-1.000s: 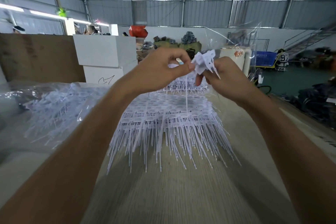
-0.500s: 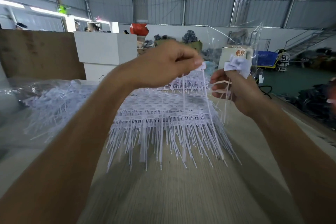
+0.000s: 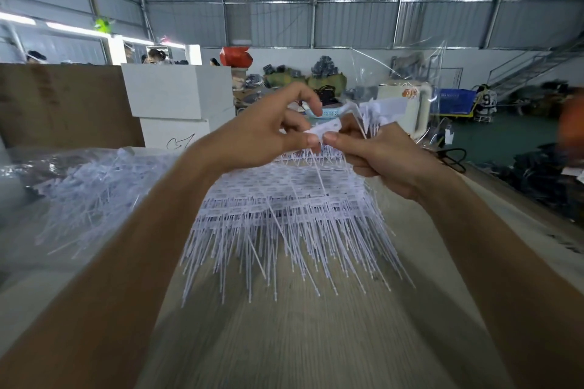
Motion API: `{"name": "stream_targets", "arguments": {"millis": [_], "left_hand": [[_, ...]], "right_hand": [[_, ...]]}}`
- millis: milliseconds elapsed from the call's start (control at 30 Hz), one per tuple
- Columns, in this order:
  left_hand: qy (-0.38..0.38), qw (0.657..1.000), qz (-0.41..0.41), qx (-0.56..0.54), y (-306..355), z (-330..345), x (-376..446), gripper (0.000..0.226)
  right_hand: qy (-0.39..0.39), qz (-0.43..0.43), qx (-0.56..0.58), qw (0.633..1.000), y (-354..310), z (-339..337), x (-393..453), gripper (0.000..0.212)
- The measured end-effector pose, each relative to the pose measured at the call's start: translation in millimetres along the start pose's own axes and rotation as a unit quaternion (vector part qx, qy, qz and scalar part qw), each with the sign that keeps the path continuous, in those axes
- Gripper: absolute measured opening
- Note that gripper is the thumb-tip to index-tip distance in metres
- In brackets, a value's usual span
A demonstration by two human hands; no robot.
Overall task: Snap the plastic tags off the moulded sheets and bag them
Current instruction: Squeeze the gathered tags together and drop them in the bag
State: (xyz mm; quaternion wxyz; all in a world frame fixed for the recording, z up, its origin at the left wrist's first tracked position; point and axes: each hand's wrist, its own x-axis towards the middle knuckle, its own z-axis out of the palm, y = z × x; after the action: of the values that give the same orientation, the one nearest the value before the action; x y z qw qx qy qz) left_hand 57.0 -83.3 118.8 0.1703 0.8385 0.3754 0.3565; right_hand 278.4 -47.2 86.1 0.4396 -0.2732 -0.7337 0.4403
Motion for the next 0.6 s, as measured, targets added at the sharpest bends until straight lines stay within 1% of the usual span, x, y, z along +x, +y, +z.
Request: {"name": "stream_targets", "arguments": {"millis": [33,133,233,267,333,367,500,567,600], "left_hand": [[0.019,1.0,-0.007,-0.005,-2,0,0,0.026],[0.061,0.998,-0.016,0.013,-6,1,3,0.018],[0.102,0.993,0.007,0.052,-4,2,7,0.011],[0.114,0.991,0.019,0.073,-2,3,8,0.012],[0.125,0.986,0.028,0.106,2,4,10,0.014],[0.132,0.985,0.028,0.11,3,4,10,0.014],[0.168,0.984,0.005,0.065,7,6,11,0.013],[0.17,0.984,-0.011,0.04,6,6,9,0.015],[0.17,0.985,-0.018,0.029,6,5,9,0.015]], "right_hand": [[0.003,-0.006,0.005,1.0,0,0,0,0.019],[0.019,-0.018,0.023,0.999,-3,0,1,0.015],[0.051,-0.023,0.021,0.998,0,3,2,0.005],[0.061,-0.021,0.016,0.998,0,4,2,0.007],[0.073,-0.02,0.002,0.997,-1,6,3,0.023],[0.079,-0.027,-0.007,0.996,-2,7,2,0.028],[0.115,-0.081,-0.106,0.984,-11,13,0,0.027],[0.133,-0.102,-0.172,0.971,-14,12,1,0.033],[0.138,-0.111,-0.221,0.959,-14,12,3,0.033]]}}
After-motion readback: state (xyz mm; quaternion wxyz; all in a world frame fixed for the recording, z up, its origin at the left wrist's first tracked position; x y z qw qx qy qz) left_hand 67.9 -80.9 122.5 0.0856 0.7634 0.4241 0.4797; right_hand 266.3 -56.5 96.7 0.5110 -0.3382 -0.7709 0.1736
